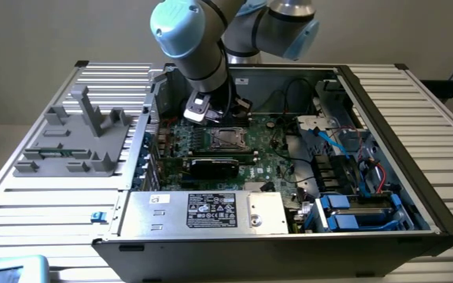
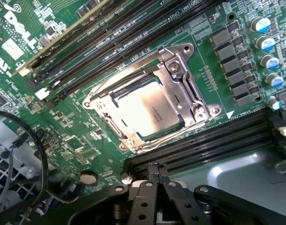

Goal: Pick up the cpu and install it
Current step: 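Install the first cpu locking lever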

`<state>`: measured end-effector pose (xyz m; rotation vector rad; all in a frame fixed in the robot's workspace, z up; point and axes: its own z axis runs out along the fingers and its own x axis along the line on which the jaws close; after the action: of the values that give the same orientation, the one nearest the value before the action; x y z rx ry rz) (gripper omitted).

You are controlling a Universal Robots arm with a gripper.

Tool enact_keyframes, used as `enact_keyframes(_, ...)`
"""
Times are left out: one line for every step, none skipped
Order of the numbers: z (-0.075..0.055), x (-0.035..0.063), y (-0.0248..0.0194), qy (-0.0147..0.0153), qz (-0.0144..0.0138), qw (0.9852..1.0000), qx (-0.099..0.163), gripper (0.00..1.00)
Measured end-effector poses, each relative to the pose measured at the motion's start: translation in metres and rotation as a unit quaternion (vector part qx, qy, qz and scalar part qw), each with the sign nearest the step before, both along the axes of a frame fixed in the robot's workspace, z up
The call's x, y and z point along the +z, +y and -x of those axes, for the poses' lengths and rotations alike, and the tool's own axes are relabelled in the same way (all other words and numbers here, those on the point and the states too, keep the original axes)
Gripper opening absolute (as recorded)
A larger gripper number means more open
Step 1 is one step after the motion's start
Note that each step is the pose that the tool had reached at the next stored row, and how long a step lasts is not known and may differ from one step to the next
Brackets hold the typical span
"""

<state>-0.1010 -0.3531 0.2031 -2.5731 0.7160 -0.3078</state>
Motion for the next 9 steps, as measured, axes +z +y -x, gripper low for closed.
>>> enact_keyframes(0.0002,0.0011,-0.0002,0.0025,0.0001,1.0000,0.000,0.11)
enact_keyframes(0.0005,0.0020,-0.0003,0.0053,0.0000,1.0000,0.000,0.11)
enact_keyframes(0.0007,0.0025,-0.0005,0.0085,-0.0001,1.0000,0.000,0.11)
enact_keyframes(0.0010,0.0027,-0.0007,0.0132,-0.0001,0.9999,0.000,0.11)
enact_keyframes(0.0014,0.0029,-0.0009,0.0186,0.0000,0.9998,0.000,0.11)
enact_keyframes(0.0019,0.0029,-0.0011,0.0241,-0.0001,0.9997,0.000,0.11)
enact_keyframes(0.0023,0.0029,-0.0013,0.0298,-0.0001,0.9996,0.000,0.11)
enact_keyframes(0.0029,0.0030,-0.0014,0.0359,0.0001,0.9994,0.000,0.11)
enact_keyframes(0.0036,0.0030,-0.0014,0.0409,0.0001,0.9992,0.000,0.11)
